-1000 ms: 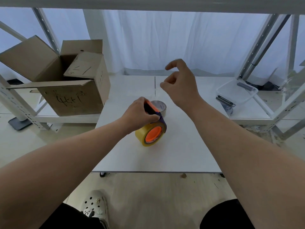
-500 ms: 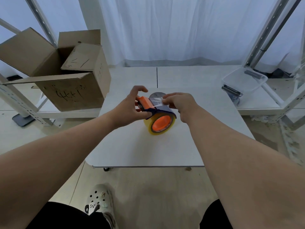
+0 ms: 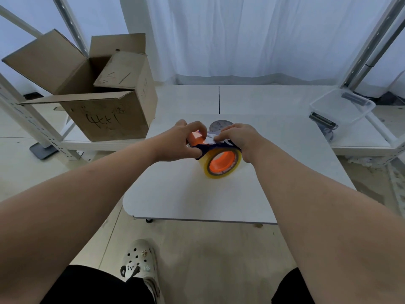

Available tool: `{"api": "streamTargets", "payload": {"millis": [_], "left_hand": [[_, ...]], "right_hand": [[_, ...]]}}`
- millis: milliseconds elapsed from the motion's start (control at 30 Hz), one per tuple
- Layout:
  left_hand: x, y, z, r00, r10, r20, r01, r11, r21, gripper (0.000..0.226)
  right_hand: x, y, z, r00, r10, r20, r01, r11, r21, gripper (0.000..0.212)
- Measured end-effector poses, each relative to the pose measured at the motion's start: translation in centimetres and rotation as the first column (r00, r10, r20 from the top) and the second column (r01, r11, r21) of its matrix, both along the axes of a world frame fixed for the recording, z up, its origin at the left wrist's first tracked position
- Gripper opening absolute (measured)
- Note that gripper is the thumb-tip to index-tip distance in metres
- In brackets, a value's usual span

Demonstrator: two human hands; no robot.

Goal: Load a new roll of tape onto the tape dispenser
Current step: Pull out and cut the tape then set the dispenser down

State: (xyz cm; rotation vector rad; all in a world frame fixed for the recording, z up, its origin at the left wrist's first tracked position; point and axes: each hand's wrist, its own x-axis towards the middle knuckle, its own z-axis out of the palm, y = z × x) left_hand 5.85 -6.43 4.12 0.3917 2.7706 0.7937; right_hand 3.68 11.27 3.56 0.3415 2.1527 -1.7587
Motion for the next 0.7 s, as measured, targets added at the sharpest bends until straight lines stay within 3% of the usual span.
{"api": "streamTargets", "payload": {"millis": [100,267,400,600,700], "left_hand": [[-0.1,-0.1,0.2,0.999,0.003,0.032,-0.002,1.0,-0.02,0.038],[0.0,0.0,0.4,0.999,-0.01,0.053,0.011,1.0,-0.028,0.041],[0.0,0.3,0.7,0.998,-0.016,0.063,0.019,0.998,-0.052,0.043],[0.1,-0.1,0.8,0.995,-0.013,0.098,0.02,0.998,-0.062,0.045],[0.3,-0.9,0.5,0.992,0.016,0.128,-0.013,1.0,-0.025,0.044]], "right_hand": [[-0.4,-0.4,0.0,0.997,-0.023,0.072,0.024,1.0,-0.003,0.022],[-0.6,-0.7,0.2,0.976,-0.043,0.211,0.048,0.999,-0.018,0.053],[-0.5,-0.2,0.4,0.968,-0.029,0.25,0.038,0.999,-0.03,0.048],[-0.3,0.9,-0.4,0.986,-0.023,0.168,0.013,0.998,0.058,0.028],[-0.5,1.5,-0.8,1.0,-0.001,-0.003,0.002,0.984,0.179,0.033]]}}
